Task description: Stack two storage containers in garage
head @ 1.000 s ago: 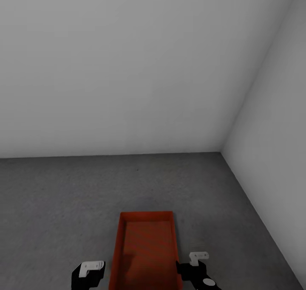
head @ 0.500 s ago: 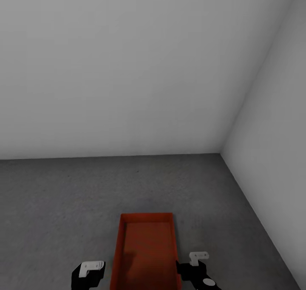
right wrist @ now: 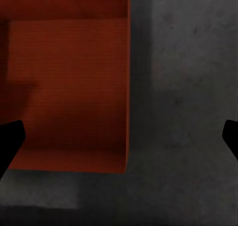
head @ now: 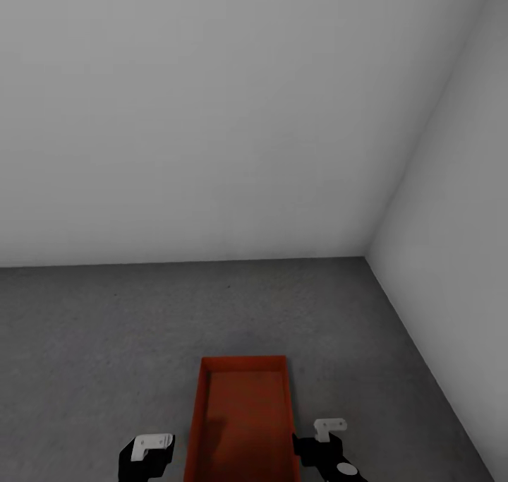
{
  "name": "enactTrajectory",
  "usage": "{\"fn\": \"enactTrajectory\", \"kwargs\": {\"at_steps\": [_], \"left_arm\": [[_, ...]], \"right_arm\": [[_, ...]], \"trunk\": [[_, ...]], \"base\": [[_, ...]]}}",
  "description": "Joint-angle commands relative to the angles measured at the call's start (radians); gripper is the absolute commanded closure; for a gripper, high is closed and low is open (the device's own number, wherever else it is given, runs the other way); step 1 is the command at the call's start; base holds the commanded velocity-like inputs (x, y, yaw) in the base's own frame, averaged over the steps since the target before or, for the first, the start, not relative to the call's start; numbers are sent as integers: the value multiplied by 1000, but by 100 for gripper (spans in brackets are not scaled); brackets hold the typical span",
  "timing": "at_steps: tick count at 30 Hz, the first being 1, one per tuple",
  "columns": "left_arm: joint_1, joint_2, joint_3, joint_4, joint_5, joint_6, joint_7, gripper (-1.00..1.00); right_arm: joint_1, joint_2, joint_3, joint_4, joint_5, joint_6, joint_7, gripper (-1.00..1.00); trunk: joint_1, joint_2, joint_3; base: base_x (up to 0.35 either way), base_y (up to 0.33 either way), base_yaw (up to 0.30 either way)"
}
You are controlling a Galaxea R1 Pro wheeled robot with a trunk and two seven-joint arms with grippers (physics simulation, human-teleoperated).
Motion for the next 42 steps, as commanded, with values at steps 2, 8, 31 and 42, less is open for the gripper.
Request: {"fn": "enactTrajectory", "kwargs": {"at_steps": [2,8,31,42], "left_arm": [[-1,0,3,1,0,-3,-1,-100],[-1,0,2,1,0,-3,-1,-100],[-1,0,3,1,0,-3,-1,-100],[-1,1,6,1,0,-5,-1,-100]], "right_arm": [[-1,0,2,1,1,-3,-2,-100],[-1,0,2,1,1,-3,-2,-100],[-1,0,2,1,1,-4,-1,-100],[-1,0,1,1,1,-6,-1,-100]], "trunk": [[-8,14,6],[-31,56,24],[-104,189,84],[-104,189,86]], "base": [[0,0,0],[0,0,0],[0,0,0],[0,0,0]]}}
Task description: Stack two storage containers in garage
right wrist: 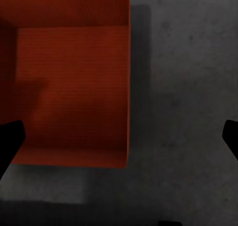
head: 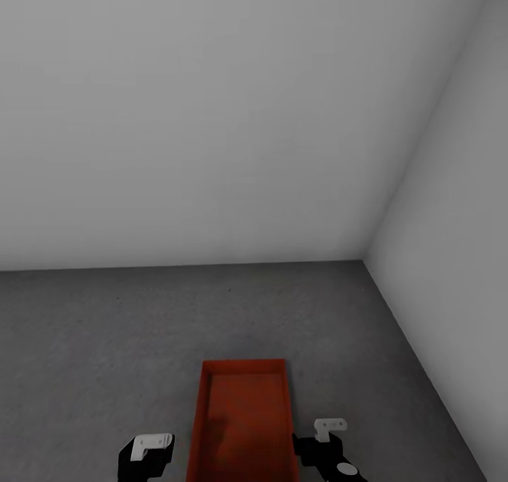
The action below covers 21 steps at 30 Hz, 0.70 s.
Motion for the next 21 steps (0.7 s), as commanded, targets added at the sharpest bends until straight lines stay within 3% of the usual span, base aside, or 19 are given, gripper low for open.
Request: {"fn": "enactTrajectory", "kwargs": {"at_steps": [1,21], "left_arm": [[-1,0,3,1,0,-3,-1,-100],[-1,0,4,1,0,-4,-1,-100]], "right_arm": [[-1,0,2,1,1,-3,-2,-100],[-1,0,1,1,1,-5,-1,-100]], "trunk": [[0,0,0],[0,0,20]], "base": [[0,0,0],[0,0,0]]}}
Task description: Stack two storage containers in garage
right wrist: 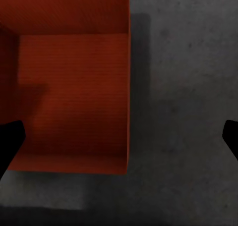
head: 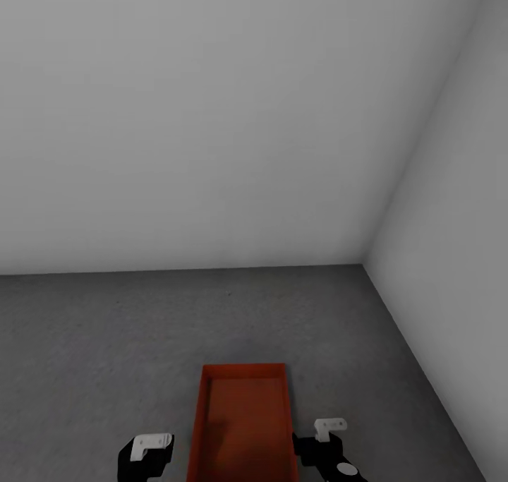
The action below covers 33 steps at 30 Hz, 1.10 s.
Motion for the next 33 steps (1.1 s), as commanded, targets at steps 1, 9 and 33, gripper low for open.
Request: {"fn": "enactTrajectory", "kwargs": {"at_steps": [1,9,33], "left_arm": [[-1,0,2,1,0,-3,-1,-100],[-1,0,2,2,0,-3,-1,-100],[-1,0,2,4,0,-3,-1,-100]], "right_arm": [[-1,0,2,1,1,-3,-2,-100],[-1,0,2,1,1,-4,-1,-100],[-1,-1,2,1,1,-4,-1,-100]], "trunk": [[0,0,-1],[0,0,0],[0,0,34]], "base": [[0,0,0],[0,0,0],[0,0,0]]}}
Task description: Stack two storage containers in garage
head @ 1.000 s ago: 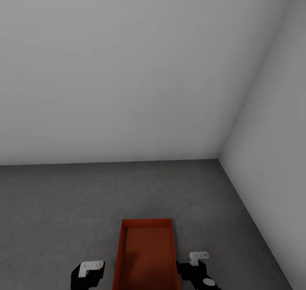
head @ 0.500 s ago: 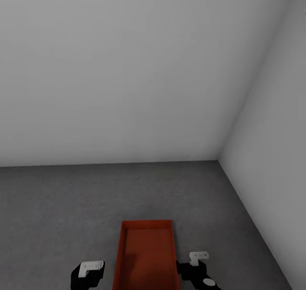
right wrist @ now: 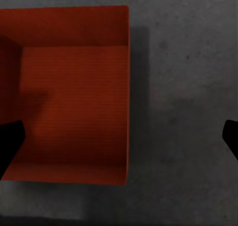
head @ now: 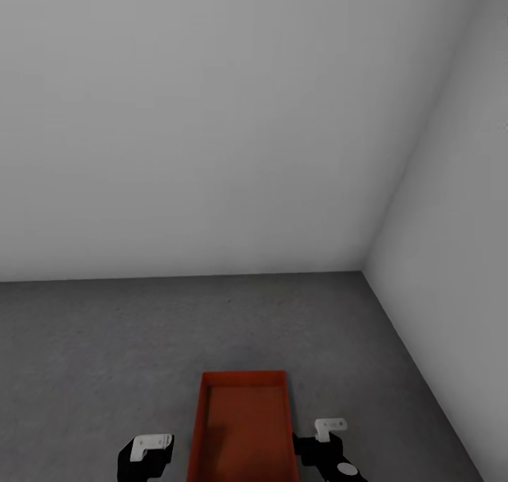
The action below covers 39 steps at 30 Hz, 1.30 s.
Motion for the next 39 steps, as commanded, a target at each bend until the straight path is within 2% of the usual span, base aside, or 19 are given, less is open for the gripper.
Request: {"fn": "enactTrajectory", "kwargs": {"at_steps": [1,31,39], "left_arm": [[-1,0,2,1,0,-3,-1,-100],[-1,0,2,3,1,-3,-1,-100],[-1,-3,-2,2,3,-3,-2,-100]], "right_arm": [[-1,0,2,1,1,-3,-2,-100],[-1,-1,2,1,1,-3,-2,-100],[-1,1,2,1,0,-3,-2,-100]], "trunk": [[0,0,1],[0,0,50],[0,0,55]], "base": [[0,0,0],[0,0,0],[0,0,0]]}}
